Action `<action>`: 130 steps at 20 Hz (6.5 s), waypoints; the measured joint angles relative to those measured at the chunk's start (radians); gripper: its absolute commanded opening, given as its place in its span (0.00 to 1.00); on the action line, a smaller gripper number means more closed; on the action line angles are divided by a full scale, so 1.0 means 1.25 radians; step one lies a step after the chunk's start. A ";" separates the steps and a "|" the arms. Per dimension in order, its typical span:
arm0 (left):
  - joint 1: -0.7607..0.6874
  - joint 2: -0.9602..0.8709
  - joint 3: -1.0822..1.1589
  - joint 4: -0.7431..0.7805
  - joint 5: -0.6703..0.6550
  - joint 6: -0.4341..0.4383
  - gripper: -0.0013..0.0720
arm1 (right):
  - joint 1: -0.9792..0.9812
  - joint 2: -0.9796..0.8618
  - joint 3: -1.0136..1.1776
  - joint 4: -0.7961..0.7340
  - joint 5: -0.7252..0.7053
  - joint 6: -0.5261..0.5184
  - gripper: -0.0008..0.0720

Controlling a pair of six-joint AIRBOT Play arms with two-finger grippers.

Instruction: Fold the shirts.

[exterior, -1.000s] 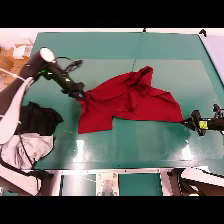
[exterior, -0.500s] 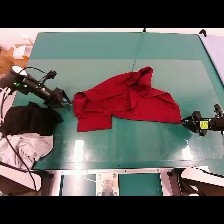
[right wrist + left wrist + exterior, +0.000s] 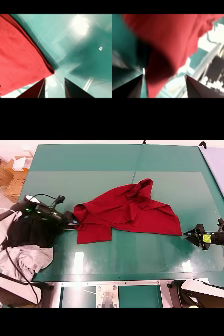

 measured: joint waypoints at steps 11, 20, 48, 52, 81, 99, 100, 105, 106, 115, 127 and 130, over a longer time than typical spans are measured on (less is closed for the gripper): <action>0.000 0.000 0.027 -0.002 0.016 0.031 0.32 | -0.002 -0.002 0.000 -0.001 -0.004 0.000 0.40; 0.002 0.000 0.028 0.063 -0.007 0.018 0.05 | -0.002 -0.018 0.000 0.010 0.001 0.001 0.55; 0.008 0.129 0.212 -0.191 -0.063 -0.004 0.05 | 0.138 0.001 0.205 0.574 0.094 -0.142 0.03; 0.018 0.294 0.489 -0.307 -0.015 -0.047 0.05 | 0.124 0.124 0.485 0.773 0.124 -0.145 0.03; 0.023 0.561 0.646 0.038 0.188 -0.240 0.05 | 0.104 0.334 0.766 0.538 0.025 -0.128 0.03; 0.023 0.680 0.514 0.060 0.160 -0.242 0.05 | 0.114 0.451 0.616 0.388 -0.024 -0.128 0.03; 0.023 0.646 0.484 0.065 0.176 -0.239 0.05 | 0.136 0.431 0.566 0.381 -0.045 -0.139 0.03; 0.018 0.360 0.418 -0.015 0.267 -0.144 0.05 | 0.261 0.187 0.435 0.371 -0.179 -0.182 0.03; 0.013 0.298 0.414 -0.052 0.290 -0.116 0.05 | 0.282 0.117 0.432 0.370 -0.207 -0.187 0.03; -0.021 -0.048 0.402 -0.215 0.445 0.022 0.05 | 0.341 -0.334 0.586 0.417 -0.276 -0.188 0.03; -0.024 -0.116 0.401 -0.077 0.435 0.013 0.05 | 0.335 -0.399 0.621 0.230 -0.149 -0.109 0.03; -0.023 -0.119 0.401 0.006 0.388 -0.024 0.05 | 0.334 -0.400 0.605 0.179 -0.102 -0.087 0.03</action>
